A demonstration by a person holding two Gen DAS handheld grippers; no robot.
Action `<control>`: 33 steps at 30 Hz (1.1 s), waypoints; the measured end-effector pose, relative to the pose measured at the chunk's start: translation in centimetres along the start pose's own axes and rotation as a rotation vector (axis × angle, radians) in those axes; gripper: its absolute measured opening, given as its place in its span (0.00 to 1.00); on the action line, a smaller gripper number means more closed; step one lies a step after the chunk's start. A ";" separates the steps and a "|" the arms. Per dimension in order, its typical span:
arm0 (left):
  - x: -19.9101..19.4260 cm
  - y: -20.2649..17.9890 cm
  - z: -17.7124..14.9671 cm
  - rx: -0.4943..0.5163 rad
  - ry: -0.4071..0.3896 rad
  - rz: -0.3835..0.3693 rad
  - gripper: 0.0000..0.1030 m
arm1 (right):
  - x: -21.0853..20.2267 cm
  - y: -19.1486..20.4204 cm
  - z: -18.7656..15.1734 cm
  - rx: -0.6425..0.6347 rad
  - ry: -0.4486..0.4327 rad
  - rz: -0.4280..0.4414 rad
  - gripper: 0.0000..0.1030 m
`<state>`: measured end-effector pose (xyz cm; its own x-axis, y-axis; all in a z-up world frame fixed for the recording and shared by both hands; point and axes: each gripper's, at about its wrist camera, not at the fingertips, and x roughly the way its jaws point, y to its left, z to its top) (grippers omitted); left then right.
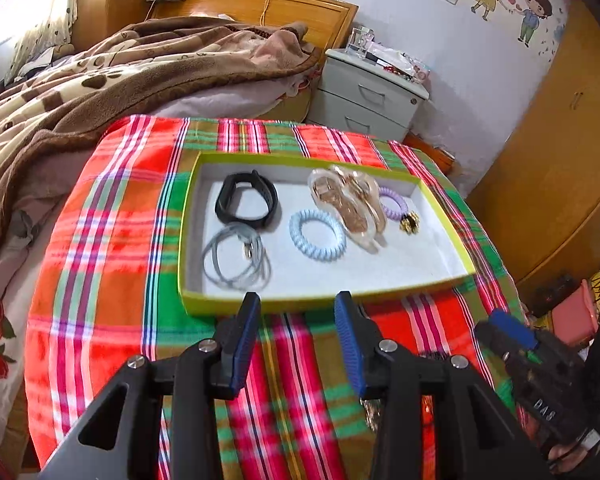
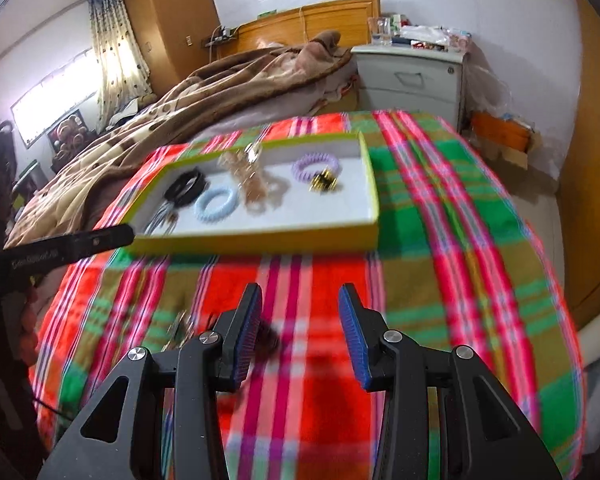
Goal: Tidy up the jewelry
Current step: 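Withdraw both tools from the box toward the jewelry on the bedspread, then grasp the black H-charm hair tie with the right tool while the left tool grasps the gold rhinestone clip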
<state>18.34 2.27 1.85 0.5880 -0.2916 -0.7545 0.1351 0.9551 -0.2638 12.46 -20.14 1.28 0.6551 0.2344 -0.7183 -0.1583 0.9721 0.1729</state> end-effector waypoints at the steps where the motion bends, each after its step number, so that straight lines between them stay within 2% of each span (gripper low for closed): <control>1: -0.1 0.0 -0.4 0.001 0.003 -0.004 0.40 | -0.2 0.2 -0.5 0.003 0.003 0.009 0.40; 7: -0.6 -0.2 -2.5 0.014 0.026 -0.030 0.40 | -0.5 2.2 -2.7 -0.023 0.038 0.055 0.40; 12: -1.0 0.1 -3.7 0.005 0.038 -0.035 0.40 | 0.2 3.0 -3.9 0.007 0.070 0.074 0.40; 21: -1.8 0.4 -4.8 0.002 0.039 -0.033 0.40 | 0.9 3.5 -4.6 0.071 0.080 0.050 0.40; 25: -2.0 0.3 -5.2 0.002 0.040 -0.033 0.40 | 0.8 3.8 -4.8 0.061 0.069 0.035 0.39; 28: -2.1 0.3 -5.4 0.000 0.040 -0.032 0.40 | 0.7 4.1 -4.9 0.046 0.070 0.022 0.22; 33: -2.1 0.1 -5.6 -0.001 0.046 -0.029 0.40 | 0.4 4.3 -5.2 0.035 0.055 0.031 0.21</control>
<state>12.69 2.71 0.04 0.5469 -0.3213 -0.7731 0.1510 0.9461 -0.2864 8.18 -15.86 -1.75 0.6084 0.2653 -0.7480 -0.1517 0.9640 0.2185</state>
